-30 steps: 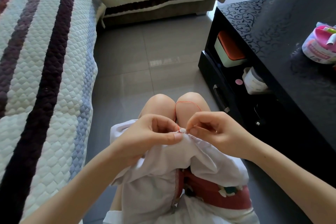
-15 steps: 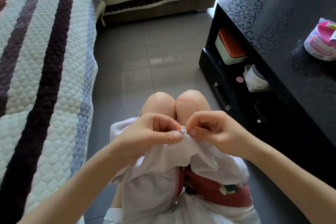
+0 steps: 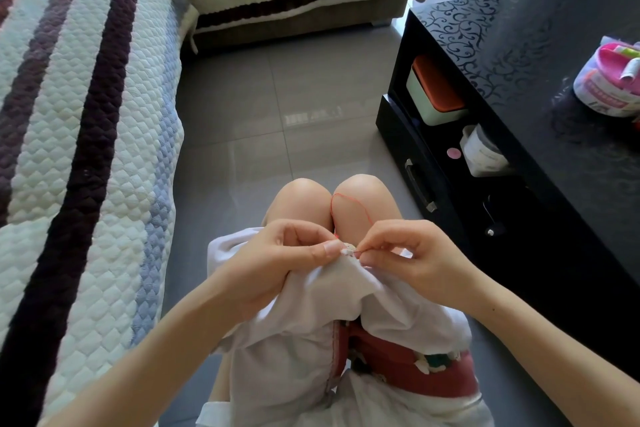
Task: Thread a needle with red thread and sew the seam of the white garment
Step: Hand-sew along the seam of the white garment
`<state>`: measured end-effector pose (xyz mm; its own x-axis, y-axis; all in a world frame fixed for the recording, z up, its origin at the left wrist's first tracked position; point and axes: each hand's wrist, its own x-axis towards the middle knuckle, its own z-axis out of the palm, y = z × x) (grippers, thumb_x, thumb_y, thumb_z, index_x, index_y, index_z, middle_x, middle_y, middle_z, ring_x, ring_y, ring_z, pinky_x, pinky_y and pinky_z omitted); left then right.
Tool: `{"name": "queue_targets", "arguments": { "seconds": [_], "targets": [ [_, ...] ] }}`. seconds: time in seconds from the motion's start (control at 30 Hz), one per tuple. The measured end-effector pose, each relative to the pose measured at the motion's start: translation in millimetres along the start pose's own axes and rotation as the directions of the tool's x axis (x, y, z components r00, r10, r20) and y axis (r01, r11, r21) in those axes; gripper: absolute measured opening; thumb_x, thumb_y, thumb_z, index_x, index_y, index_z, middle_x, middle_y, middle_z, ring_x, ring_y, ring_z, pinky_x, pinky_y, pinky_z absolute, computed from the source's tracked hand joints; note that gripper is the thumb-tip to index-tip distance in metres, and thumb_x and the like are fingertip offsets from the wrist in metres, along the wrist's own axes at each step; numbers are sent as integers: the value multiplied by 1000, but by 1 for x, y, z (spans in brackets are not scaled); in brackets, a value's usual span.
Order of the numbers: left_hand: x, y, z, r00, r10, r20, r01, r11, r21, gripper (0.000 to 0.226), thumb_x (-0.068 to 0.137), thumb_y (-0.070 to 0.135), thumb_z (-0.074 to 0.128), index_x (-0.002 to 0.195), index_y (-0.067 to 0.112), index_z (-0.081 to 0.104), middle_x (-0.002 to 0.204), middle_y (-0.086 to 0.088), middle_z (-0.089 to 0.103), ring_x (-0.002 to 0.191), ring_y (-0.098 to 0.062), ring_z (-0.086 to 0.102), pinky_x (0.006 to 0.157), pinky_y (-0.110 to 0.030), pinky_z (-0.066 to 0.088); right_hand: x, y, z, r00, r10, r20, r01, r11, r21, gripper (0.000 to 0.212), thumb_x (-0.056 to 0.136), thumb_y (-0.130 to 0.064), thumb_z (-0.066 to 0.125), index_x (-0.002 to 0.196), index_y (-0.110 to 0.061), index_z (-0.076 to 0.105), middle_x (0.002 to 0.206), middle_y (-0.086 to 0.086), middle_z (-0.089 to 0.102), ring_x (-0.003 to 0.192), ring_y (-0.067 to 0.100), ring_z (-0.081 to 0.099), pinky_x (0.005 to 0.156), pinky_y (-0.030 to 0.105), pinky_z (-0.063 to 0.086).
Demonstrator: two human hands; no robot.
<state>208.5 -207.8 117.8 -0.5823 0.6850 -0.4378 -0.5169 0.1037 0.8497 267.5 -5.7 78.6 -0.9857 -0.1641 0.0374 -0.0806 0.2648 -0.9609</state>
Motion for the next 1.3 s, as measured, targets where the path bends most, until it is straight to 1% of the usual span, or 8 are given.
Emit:
{"name": "queue_targets", "arguments": {
  "seconds": [0.2, 0.47, 0.63, 0.77, 0.87, 0.97, 1.07, 1.3],
  "targets": [
    [2, -3, 5, 995, 59, -78, -48, 989, 138, 11, 77, 24, 75, 77, 13, 78, 91, -17, 73, 90, -16, 67, 84, -26, 51, -2, 1, 7, 995, -79, -64, 73, 992, -98, 23, 81, -31, 62, 87, -15, 78, 77, -21, 69, 73, 1, 66, 67, 13, 47],
    [4, -8, 13, 950, 205, -234, -165, 970, 179, 14, 70, 24, 70, 74, 13, 77, 79, -6, 75, 77, -9, 68, 72, -18, 53, -3, -9, 18, 984, 104, -142, -114, 992, -63, 21, 77, -43, 60, 96, -35, 57, 76, -10, 72, 77, 10, 69, 74, 48, 54],
    [8, -11, 14, 938, 217, -271, -196, 975, 105, 15, 72, 23, 70, 75, 10, 76, 80, -9, 74, 78, -14, 66, 74, -22, 52, -8, -22, 19, 997, 72, -24, -66, 979, 191, 23, 93, -12, 51, 113, -22, 59, 59, 22, 49, 51, 27, 43, 49, 34, 37],
    [9, -11, 18, 940, 209, -270, -194, 978, 80, 16, 74, 21, 69, 78, 7, 76, 82, -13, 74, 78, -15, 69, 71, -20, 54, -7, -24, 24, 988, 65, -138, -37, 980, 197, 13, 93, -18, 57, 100, -9, 63, 52, 19, 44, 41, 16, 36, 40, 26, 32],
    [8, -13, 22, 931, 191, -313, -176, 982, 73, 9, 80, 12, 69, 76, 8, 76, 79, -10, 75, 75, -11, 68, 69, -17, 53, -5, -21, 29, 951, -36, -308, 49, 998, 35, 12, 90, -25, 65, 90, -14, 70, 82, 2, 71, 73, 15, 68, 66, 39, 56],
    [10, -16, 21, 903, 168, -396, -145, 986, 88, 11, 84, 5, 68, 76, 7, 75, 77, -6, 75, 75, -8, 67, 71, -16, 52, -1, -22, 29, 860, -271, -433, 187, 956, -227, 13, 87, -21, 65, 84, -10, 71, 95, -7, 68, 94, 8, 65, 79, 27, 53],
    [10, -19, 19, 896, 118, -429, -96, 993, 72, 15, 86, 6, 67, 73, 8, 75, 81, -14, 75, 80, -19, 70, 78, -28, 54, -2, -38, 18, 853, -210, -477, 235, 972, -7, 7, 89, -8, 63, 84, -4, 65, 91, 2, 70, 93, 11, 66, 82, 18, 48],
    [10, -1, 17, 957, -81, -277, 12, 970, -244, 23, 86, 3, 58, 65, 5, 68, 68, -15, 68, 64, -21, 69, 57, -24, 56, 2, -48, -11, 928, 122, -352, 79, 859, 506, 24, 84, -27, 57, 88, -4, 53, 71, 18, 68, 72, 35, 70, 78, 40, 58]
  ]
}}
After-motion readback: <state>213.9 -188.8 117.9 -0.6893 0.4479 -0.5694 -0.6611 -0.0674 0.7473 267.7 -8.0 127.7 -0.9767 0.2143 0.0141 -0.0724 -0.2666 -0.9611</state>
